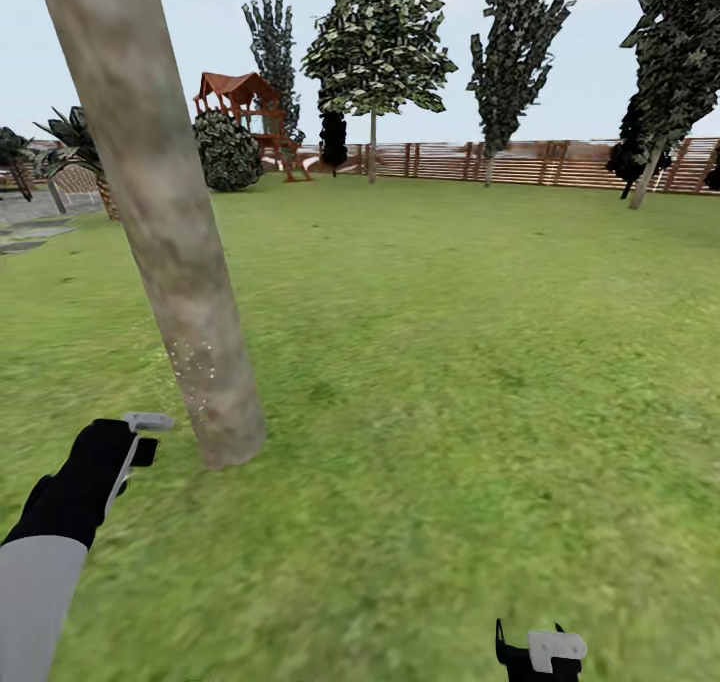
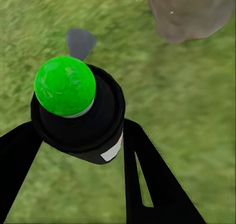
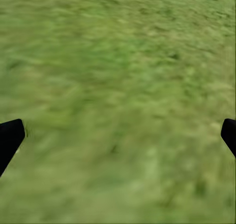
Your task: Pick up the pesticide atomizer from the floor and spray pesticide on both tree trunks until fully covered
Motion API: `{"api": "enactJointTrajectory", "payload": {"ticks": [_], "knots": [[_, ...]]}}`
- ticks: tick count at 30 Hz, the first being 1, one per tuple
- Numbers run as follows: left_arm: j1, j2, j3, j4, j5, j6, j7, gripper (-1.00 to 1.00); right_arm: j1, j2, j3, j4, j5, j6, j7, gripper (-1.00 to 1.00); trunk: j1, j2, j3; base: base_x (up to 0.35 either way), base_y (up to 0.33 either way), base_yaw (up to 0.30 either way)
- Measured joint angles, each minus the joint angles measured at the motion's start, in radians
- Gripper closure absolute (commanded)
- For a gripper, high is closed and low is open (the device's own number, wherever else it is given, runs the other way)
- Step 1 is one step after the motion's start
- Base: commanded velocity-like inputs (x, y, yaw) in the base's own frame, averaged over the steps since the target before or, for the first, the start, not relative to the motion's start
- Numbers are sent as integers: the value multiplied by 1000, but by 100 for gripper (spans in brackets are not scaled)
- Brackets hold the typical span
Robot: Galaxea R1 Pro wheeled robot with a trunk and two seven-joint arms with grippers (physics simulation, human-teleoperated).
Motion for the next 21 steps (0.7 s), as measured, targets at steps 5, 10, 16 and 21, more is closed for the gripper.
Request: {"api": "enactJointTrajectory", "payload": {"ticks": [5, 10, 16, 21], "knots": [[1, -2, 2, 0, -1, -17, 0, 100, 0, -1, 0, 1, 0, 0, 0, -100, 0, 0, 0, 192, -138, 39], [1, -5, 0, 0, 2, -18, 3, 100, 0, -1, 0, 1, 0, 0, 0, -100, 0, 0, 0, 135, -233, 1], [4, 0, 4, 0, -7, -18, 2, 100, 0, -2, 0, 0, 0, 0, 0, -100, 0, 0, 0, 9, -107, 36], [23, -1, 13, -1, 2, -19, 4, 100, 0, -2, 0, 0, 0, 0, 0, -100, 0, 0, 0, 0, -2, 259]]}}
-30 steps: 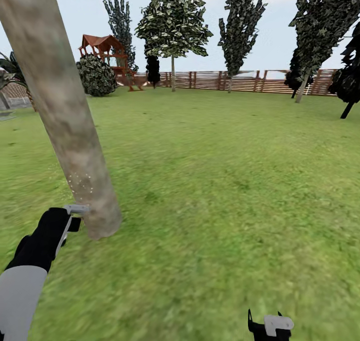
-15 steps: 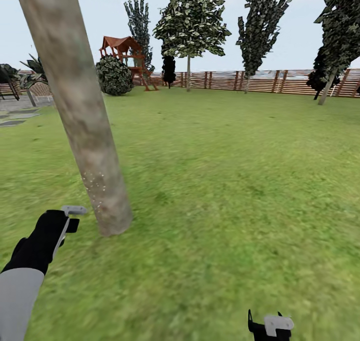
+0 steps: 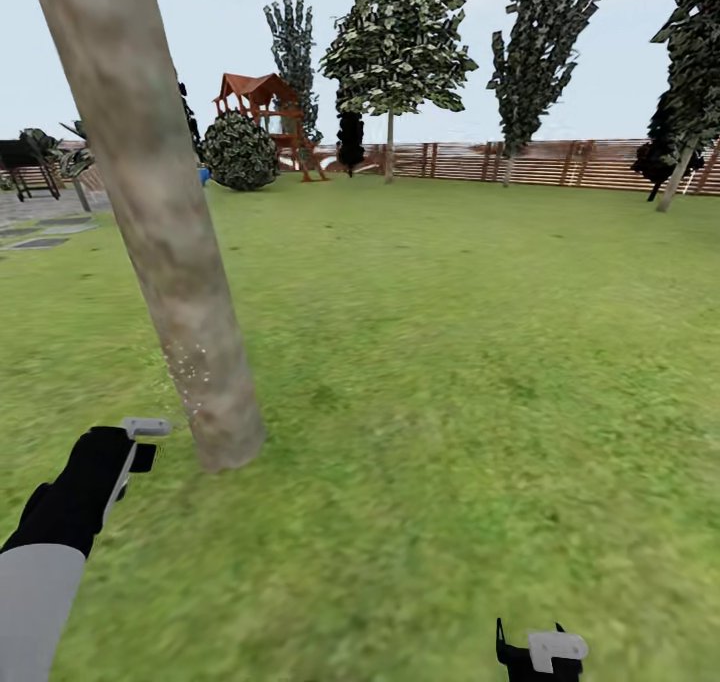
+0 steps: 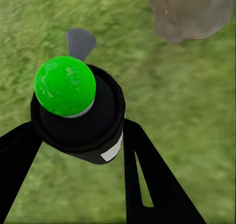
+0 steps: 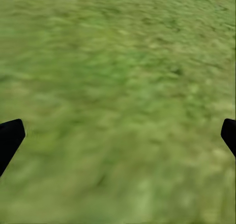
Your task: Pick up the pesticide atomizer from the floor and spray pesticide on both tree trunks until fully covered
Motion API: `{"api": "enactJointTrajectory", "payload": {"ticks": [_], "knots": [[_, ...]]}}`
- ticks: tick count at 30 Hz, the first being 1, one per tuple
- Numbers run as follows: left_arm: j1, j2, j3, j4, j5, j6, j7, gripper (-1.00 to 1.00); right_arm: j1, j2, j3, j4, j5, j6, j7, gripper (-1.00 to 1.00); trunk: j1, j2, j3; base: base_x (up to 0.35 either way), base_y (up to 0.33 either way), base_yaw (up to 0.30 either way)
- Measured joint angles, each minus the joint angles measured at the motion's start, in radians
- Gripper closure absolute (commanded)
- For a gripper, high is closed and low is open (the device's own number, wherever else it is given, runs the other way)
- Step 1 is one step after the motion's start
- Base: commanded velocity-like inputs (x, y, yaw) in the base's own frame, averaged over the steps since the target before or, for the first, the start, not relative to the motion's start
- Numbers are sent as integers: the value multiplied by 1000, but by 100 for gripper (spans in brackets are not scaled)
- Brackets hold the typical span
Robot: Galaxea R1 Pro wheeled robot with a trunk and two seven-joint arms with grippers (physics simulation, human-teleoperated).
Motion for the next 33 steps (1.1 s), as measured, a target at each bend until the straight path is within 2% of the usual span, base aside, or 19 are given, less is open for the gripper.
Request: {"api": "enactJointTrajectory", "payload": {"ticks": [3, 6, 7, 16, 20, 22, 24, 26, 30, 33], "knots": [[1, -42, -4, 1, 7, -1, 1, 100, 0, 0, 0, 0, 0, 0, 0, -100, 0, 0, 0, 0, 0, 277], [1, -97, -5, 1, -1, -10, 2, 100, 0, 0, 0, 0, 0, 0, 0, -100, 0, 0, 0, 62, -86, 134], [1, -102, -5, 1, -5, -21, 2, 100, 0, 0, 0, 0, 0, 0, 0, -100, 0, 0, 0, 136, -185, 35], [1, -98, -2, 1, -10, -41, 1, 100, 0, -2, 0, 1, 0, 0, 0, -100, 0, 0, 0, 168, -222, 4], [2, -107, -6, 1, -8, -41, 2, 100, 0, -2, 0, 0, 0, 0, 0, -100, 0, 0, 0, 149, -239, 0], [19, -117, -6, 2, 1, -42, 2, 100, 0, -2, 0, 0, 0, 0, 0, -100, 0, 0, 0, 91, -264, 0], [34, -121, -5, 2, -7, -43, 2, 100, 0, -2, 0, 0, 0, 0, 0, -100, 0, 0, 0, 86, -266, 0], [52, -110, 3, 3, -12, -45, 2, 100, 0, -1, 0, 0, 0, 0, 0, -100, 0, 0, 0, 105, -266, 0], [86, -62, 20, 51, -13, -110, 4, 100, 0, 0, 0, 0, 0, 0, 0, -100, 0, 0, 0, 196, -218, 153], [88, -63, 32, 76, -8, -139, 25, 100, 0, 0, 0, 0, 0, 0, 0, -100, 0, 0, 0, 277, -142, 268]]}}
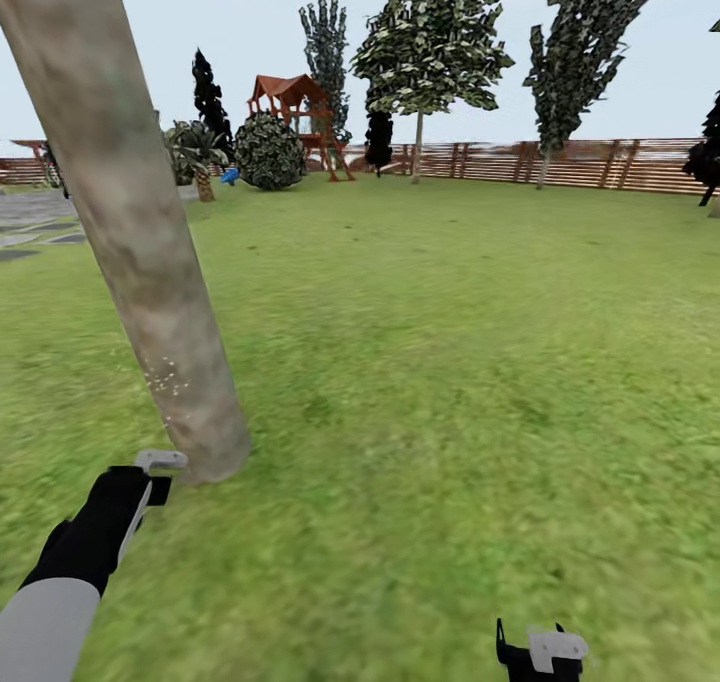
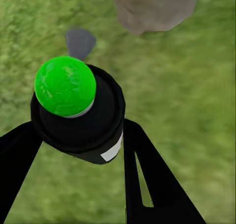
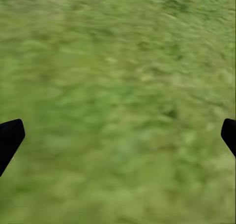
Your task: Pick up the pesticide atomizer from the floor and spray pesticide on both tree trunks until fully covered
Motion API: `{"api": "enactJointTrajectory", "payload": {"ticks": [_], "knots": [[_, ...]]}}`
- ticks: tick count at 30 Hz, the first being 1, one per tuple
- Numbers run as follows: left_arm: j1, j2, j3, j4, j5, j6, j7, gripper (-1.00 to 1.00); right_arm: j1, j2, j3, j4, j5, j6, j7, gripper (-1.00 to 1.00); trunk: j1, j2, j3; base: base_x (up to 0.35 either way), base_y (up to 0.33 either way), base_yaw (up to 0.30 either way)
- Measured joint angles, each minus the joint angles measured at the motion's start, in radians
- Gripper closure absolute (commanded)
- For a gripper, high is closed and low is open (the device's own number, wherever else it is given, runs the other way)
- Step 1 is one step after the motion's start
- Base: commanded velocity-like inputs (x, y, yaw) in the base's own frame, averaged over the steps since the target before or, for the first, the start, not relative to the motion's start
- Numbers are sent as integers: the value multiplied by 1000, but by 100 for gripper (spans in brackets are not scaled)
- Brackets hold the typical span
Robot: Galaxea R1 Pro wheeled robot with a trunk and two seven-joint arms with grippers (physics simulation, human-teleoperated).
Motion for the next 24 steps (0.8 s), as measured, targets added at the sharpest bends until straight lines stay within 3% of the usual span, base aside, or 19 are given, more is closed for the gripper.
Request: {"api": "enactJointTrajectory", "payload": {"ticks": [6, 8, 9, 10, 11, 15, 24], "knots": [[0, -18, 7, 3, 18, -28, 6, 100, 0, 0, 0, 1, 0, 0, 0, -100, 0, 0, 0, 128, -47, 275], [0, -12, 12, 5, 15, -75, 7, 100, 0, 0, 0, 1, 0, 0, 0, -100, 0, 0, 0, 6, -2, 275], [0, -8, 41, 16, 12, -109, 7, 100, 0, 0, 0, 1, 0, 0, 0, -100, 0, 0, 0, 1, 0, 275], [1, -9, 104, 39, 4, -147, 6, 100, 0, 0, 0, 1, 0, 0, 0, -100, 0, 0, 0, 88, -81, 255], [2, -33, 121, 47, 18, -171, 6, 100, 0, 0, 0, 2, 0, 0, 0, -100, 0, 0, 0, 159, -149, 117], [2, -47, 122, 112, 11, -241, 7, 100, 0, 1, 0, 1, 0, 0, 0, -100, 0, 0, 0, 202, -188, 23], [-2, -44, 115, 139, -5, -250, 5, 100, 0, -1, -1, 0, 0, 0, 0, -100, 0, 0, 0, 213, -197, 0]]}}
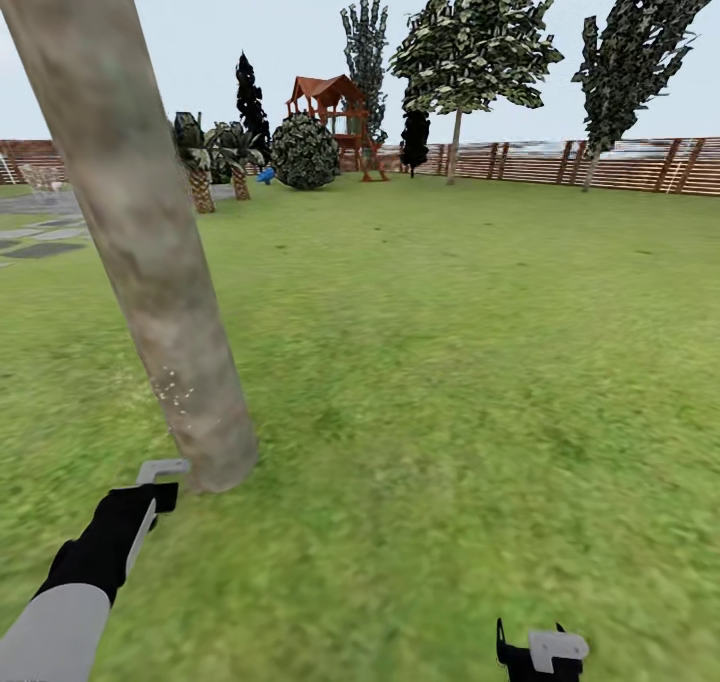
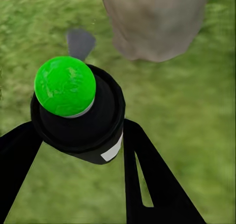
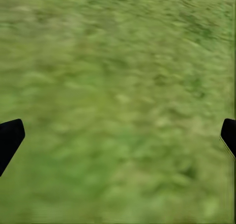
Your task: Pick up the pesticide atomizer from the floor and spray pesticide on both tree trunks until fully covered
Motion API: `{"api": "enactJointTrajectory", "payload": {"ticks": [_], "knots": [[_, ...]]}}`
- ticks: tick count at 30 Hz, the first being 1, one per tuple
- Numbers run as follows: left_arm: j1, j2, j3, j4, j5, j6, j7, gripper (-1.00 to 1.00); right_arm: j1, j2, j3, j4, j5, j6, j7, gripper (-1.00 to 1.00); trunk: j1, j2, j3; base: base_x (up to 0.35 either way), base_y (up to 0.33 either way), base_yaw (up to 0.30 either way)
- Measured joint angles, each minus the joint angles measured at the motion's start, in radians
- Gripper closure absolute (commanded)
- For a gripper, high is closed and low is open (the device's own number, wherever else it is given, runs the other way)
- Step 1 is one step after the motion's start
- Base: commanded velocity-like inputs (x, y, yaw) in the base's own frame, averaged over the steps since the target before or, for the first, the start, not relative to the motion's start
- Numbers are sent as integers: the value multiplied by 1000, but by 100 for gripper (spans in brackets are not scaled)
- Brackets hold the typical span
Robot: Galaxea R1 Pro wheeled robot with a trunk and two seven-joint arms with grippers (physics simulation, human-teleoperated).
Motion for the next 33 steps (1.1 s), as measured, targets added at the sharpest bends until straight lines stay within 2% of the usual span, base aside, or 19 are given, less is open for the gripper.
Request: {"api": "enactJointTrajectory", "payload": {"ticks": [3, 5, 7, 9, 11, 13, 16, 18, 19, 24, 25, 33], "knots": [[1, 3, 2, 1, -18, -1, 5, 100, 0, 0, 1, 0, 0, 0, 0, -100, 0, 0, 0, 213, -197, 0], [2, 6, 8, 5, -24, 1, 55, 100, 0, 0, 1, 0, 0, 0, 0, -100, 0, 0, 0, 213, -192, 0], [4, 15, 12, 7, -23, 2, 114, 100, 0, 0, 1, 0, 0, 0, 0, -100, 0, 0, 0, 130, -94, 68], [15, 33, 13, 19, -15, 2, 133, 100, 0, 0, 1, 0, 0, 0, 0, -100, 0, 0, 0, 20, -15, 240], [19, 32, 9, 22, -7, 1, 135, 100, 0, 0, 1, 0, 0, 0, 0, -100, 0, 0, 0, 6, -4, 267], [20, 24, 7, 24, -5, 1, 135, 100, 0, 0, 1, 0, 0, 0, 0, -100, 0, 0, 0, 2, -1, 275], [21, -28, 5, 25, -4, 1, 135, 100, 0, 0, 0, 0, 0, 0, 0, -100, 0, 0, 0, 0, 0, 277], [21, -41, 4, 25, -9, 1, 134, 100, 0, 0, 1, 0, 0, 0, 0, -100, 0, 0, 0, 0, 0, 277], [21, -45, 3, 25, -8, 3, 128, 100, 0, 0, 1, 0, 0, 0, 0, -100, 0, 0, 0, 0, 0, 277], [21, -39, 0, 24, -11, 6, -5, 100, 0, 0, 1, 1, 0, 0, 0, -100, 0, 0, 0, 0, 0, 201], [21, -40, -1, 19, -13, 5, -16, 100, 0, 0, 1, 1, 0, 0, 0, -100, 0, 0, 0, 0, 0, 33], [21, -42, 2, 7, -16, 0, -24, 100, 0, -1, 1, 2, 0, 0, -1, -100, 0, 0, 0, 37, -188, 4]]}}
